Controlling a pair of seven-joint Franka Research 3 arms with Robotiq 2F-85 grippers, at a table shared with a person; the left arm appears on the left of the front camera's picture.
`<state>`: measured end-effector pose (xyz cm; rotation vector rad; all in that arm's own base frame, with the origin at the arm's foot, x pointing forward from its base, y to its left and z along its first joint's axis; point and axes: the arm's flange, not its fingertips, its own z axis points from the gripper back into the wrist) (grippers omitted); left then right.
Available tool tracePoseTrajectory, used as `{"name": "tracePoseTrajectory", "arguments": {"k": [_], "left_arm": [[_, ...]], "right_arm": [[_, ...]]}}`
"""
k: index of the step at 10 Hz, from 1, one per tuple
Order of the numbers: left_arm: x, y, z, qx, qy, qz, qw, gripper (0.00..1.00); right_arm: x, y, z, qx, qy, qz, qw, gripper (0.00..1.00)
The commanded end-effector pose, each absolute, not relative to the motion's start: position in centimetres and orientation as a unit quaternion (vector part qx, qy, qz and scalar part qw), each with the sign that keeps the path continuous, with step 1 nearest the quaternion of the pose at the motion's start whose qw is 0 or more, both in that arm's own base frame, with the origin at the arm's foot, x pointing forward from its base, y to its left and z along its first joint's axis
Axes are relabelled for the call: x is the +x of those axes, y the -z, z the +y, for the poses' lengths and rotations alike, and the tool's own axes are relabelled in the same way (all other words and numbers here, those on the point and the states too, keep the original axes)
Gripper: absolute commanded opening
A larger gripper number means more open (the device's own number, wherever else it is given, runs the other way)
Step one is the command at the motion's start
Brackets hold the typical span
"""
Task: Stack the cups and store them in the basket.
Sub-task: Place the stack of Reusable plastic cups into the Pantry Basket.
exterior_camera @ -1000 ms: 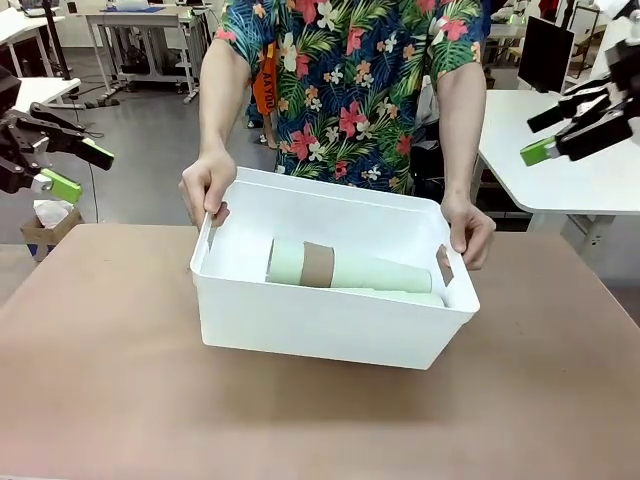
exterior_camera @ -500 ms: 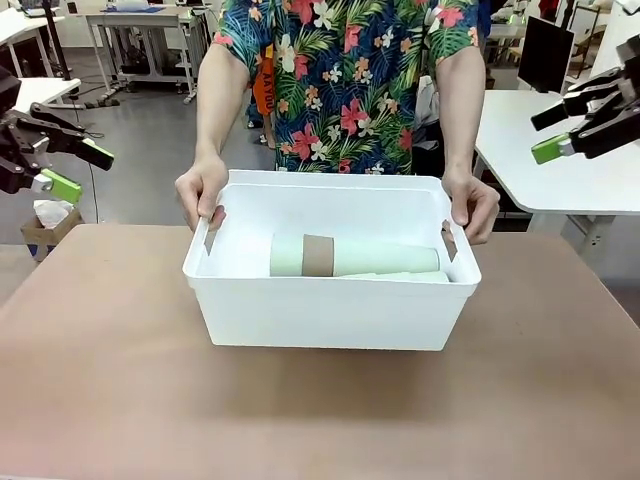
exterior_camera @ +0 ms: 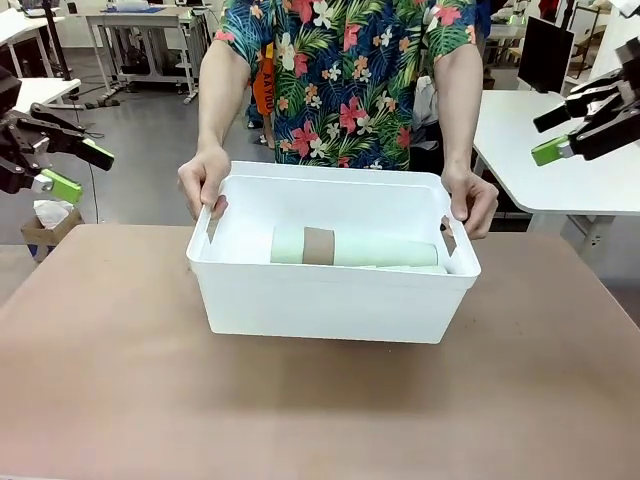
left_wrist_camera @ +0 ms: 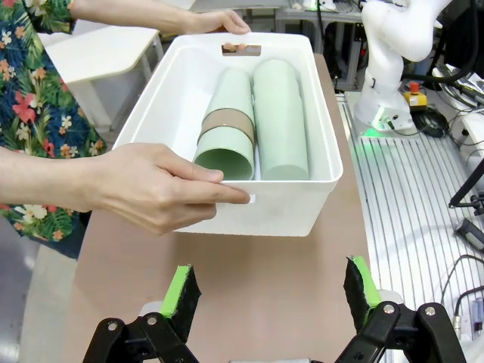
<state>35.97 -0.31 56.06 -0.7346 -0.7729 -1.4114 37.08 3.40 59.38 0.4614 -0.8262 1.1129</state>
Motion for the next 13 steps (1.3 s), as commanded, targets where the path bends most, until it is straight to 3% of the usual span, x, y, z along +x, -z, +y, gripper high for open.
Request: {"name": "tracePoseTrajectory", "arguments": {"k": [1,13], "left_arm": [[35.97,-56.41,-0.39,-0.329,0.612,-0.340,0.634,1.00],[35.97,-56.41,-0.39,-0.329,0.612,-0.340,0.634,1.00]], "right_arm": [[37.28,-59.37,3.44,0.215,-0.507,-0.386,0.740,1.00],[37.28,-59.37,3.44,0.215,-0.507,-0.386,0.740,1.00]]}}
